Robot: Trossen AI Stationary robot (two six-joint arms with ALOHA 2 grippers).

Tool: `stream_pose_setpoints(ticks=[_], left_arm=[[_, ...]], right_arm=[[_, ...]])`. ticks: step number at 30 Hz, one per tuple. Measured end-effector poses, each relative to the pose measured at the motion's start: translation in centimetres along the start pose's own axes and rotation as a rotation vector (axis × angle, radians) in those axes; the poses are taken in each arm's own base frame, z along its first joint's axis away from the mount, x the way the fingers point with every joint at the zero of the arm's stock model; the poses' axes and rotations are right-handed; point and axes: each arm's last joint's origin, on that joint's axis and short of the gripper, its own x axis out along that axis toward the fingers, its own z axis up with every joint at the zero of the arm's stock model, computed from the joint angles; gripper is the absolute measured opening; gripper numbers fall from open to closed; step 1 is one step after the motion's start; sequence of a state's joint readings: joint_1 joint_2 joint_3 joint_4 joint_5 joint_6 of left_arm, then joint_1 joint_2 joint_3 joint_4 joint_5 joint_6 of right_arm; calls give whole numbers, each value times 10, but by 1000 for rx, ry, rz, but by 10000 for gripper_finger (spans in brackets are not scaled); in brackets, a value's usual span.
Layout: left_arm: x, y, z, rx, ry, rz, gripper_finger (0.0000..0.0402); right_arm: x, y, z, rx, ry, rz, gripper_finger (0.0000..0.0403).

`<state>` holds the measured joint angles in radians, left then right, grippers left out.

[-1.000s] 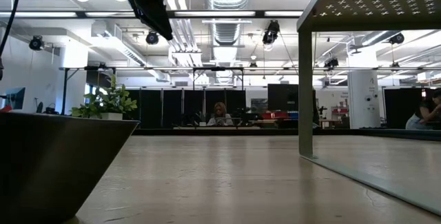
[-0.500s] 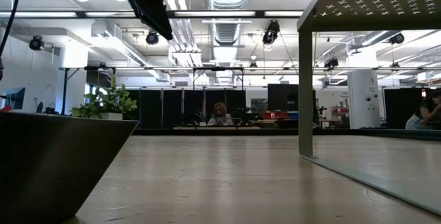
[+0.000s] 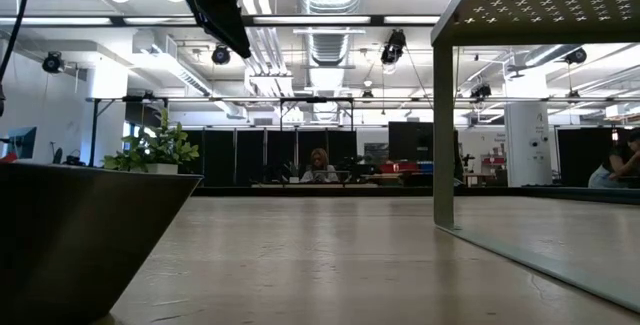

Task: Pick & Place Mini shaped plates
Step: Stack the square plate on the square plates on the shelf, then stack the leaf-shaped plate on the stacked leaf-shaped plates on the shelf

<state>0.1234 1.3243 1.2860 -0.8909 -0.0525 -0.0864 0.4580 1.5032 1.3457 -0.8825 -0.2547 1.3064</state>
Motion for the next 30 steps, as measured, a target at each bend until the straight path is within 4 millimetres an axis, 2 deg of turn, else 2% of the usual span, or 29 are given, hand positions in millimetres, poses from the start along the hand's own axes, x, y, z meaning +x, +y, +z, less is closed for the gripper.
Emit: stream_pose_setpoints(ticks=[11, 15, 23, 30], left_arm=[[0, 0, 0, 0, 0, 0, 128], [0, 0, 0, -1, 0, 1, 128], [0, 1, -4, 1, 45, 5, 128], [-1, 1, -10, -22, 106, 11, 128]], right_arm=[[-1, 0, 0, -3, 3, 4, 87], [-5, 1, -1, -32, 5, 18, 100], [-34, 6, -6, -84, -27, 104, 96], [-67, -1, -15, -126, -78, 186, 83]])
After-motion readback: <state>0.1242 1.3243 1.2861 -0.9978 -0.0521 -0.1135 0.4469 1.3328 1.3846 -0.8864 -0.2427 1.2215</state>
